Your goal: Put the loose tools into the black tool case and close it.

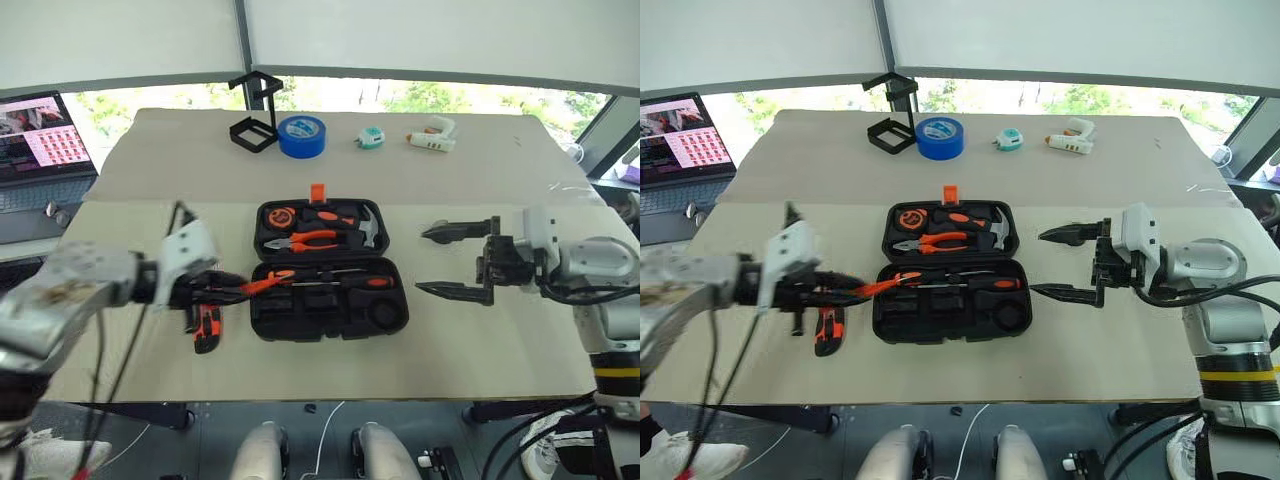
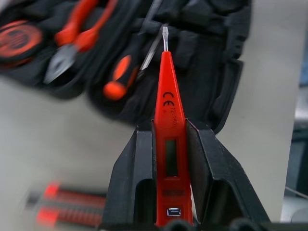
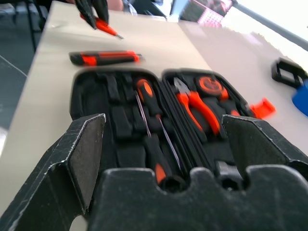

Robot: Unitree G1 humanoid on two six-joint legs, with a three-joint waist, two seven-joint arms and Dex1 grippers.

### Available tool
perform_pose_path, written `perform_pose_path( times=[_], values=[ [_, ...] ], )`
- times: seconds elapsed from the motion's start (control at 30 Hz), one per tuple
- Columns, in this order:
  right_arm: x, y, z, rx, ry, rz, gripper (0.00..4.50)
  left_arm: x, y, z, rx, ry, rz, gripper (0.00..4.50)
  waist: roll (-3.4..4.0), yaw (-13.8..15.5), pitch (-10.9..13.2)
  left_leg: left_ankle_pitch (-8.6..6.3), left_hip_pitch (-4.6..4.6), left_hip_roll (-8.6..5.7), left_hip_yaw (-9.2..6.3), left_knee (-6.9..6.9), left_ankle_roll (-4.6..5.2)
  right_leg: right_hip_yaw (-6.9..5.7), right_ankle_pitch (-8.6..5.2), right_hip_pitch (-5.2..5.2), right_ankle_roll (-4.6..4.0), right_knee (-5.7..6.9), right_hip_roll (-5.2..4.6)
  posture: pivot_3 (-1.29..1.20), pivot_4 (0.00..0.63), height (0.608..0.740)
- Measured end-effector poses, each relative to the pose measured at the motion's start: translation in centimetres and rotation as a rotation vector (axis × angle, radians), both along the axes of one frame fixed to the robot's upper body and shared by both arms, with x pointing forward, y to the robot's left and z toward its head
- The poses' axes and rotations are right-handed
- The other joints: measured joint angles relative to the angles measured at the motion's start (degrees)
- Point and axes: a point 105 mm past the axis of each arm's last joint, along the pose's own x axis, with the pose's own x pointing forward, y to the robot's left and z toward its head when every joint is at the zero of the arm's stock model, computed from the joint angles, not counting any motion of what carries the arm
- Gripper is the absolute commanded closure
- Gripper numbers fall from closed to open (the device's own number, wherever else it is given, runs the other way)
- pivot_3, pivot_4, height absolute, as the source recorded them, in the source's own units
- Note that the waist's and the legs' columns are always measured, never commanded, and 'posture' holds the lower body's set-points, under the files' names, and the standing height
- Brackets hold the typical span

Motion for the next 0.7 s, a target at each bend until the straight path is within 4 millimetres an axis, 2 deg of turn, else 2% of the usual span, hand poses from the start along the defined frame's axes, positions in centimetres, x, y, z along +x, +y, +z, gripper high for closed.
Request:
perform_pose_path(
  times=[0.07, 0.17, 0.23, 0.37, 0.7],
  values=[
    [0.0, -1.0, -0.5, -0.046, 0.019, -0.042, 0.00, 1.5, -2.8, -1.0, 0.032, 0.014, -0.090, 4.08, -0.03, -0.3, 0.0, 0.02, -0.12, 0.13, 0.01, 0.11, -0.03, 0.00, -0.05, -0.08, 0.10, 0.11, 0.21, 0.00, 0.150, 0.740],
    [-0.2, -1.3, -1.2, -0.059, 0.044, -0.058, 0.00, 2.9, -5.1, -2.1, 0.093, 0.009, -0.152, 4.08, -0.05, -0.2, 0.0, 0.02, -0.16, 0.15, -0.03, 0.15, -0.03, 0.00, -0.07, -0.10, 0.10, 0.11, 0.29, 0.00, 0.150, 0.740],
    [-0.6, -1.3, -1.9, -0.066, 0.065, -0.060, 0.00, 3.3, -6.0, -3.1, 0.125, 0.019, -0.170, 4.08, -0.06, -0.2, 0.0, 0.02, -0.17, 0.15, -0.04, 0.20, -0.02, 0.04, -0.07, -0.10, 0.10, 0.10, 0.29, 0.00, 0.150, 0.740],
    [-1.3, -1.2, -2.4, -0.060, 0.075, -0.069, 0.00, 4.0, -5.8, -4.6, 0.196, 0.028, -0.140, 4.08, -0.06, -0.3, 0.1, 0.01, -0.19, 0.15, -0.14, 0.34, -0.01, 0.02, -0.08, -0.08, 0.13, 0.17, 0.26, 0.00, 0.150, 0.740],
    [-2.1, -0.8, -2.2, -0.022, 0.076, -0.066, 0.00, 4.6, -6.0, -4.7, 0.273, -0.017, -0.145, 4.08, -0.07, 0.0, 0.1, -0.10, -0.18, 0.12, -0.46, 0.85, 0.17, -0.01, -0.11, 0.12, 0.23, 0.39, 0.18, 0.00, 0.150, 0.740]
  ],
)
